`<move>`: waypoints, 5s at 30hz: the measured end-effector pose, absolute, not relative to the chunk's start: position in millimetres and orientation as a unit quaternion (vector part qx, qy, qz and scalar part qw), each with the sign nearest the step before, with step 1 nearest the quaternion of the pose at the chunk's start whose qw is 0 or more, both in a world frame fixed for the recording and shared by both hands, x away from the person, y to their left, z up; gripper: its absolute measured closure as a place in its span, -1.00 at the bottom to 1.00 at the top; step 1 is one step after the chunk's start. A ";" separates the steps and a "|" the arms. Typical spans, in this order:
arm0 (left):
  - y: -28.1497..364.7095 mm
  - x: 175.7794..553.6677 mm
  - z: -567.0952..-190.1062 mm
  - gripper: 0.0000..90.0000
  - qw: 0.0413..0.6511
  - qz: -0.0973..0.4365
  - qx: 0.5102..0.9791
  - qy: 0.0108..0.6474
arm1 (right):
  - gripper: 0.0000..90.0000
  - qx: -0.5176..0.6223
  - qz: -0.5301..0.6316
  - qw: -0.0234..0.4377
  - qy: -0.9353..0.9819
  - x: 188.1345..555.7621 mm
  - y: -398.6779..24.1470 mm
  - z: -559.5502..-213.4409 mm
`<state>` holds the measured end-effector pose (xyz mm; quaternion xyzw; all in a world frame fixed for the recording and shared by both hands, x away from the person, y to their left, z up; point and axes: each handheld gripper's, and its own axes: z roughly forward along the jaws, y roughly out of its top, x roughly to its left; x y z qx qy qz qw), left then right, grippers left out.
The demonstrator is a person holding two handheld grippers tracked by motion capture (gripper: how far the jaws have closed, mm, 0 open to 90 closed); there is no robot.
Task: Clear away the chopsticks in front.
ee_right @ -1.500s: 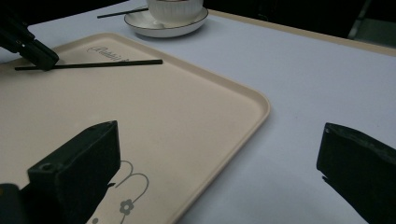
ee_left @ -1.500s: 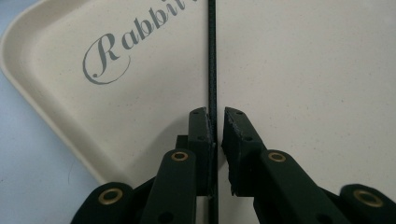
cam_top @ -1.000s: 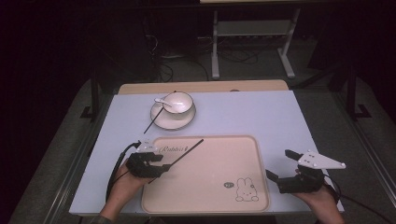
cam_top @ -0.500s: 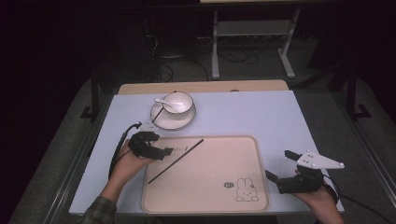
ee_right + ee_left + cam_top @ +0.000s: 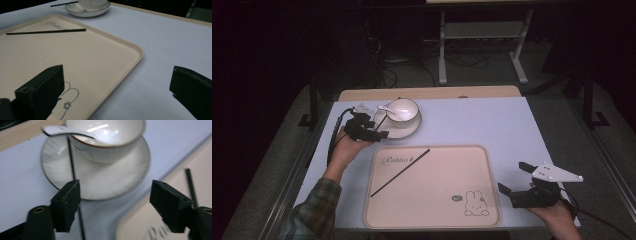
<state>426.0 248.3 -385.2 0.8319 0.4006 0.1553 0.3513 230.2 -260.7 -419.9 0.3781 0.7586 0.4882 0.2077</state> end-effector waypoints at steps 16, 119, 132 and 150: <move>248.2 474.7 -408.1 0.48 0.328 0.183 0.814 0.442 | -1.00 0.379 0.491 0.207 0.757 228.5 -263.3 -419.5; 191.4 298.0 -425.9 0.90 0.339 0.084 0.862 0.368 | -1.00 0.374 0.491 0.214 0.757 226.5 -262.2 -417.2; 181.5 297.3 -434.6 0.72 0.315 0.092 0.877 0.351 | -1.00 0.373 0.492 0.213 0.757 226.0 -262.2 -416.8; 104.7 371.8 -427.8 0.99 0.370 0.066 0.883 0.282 | -1.00 0.373 0.491 0.211 0.759 227.9 -260.4 -417.7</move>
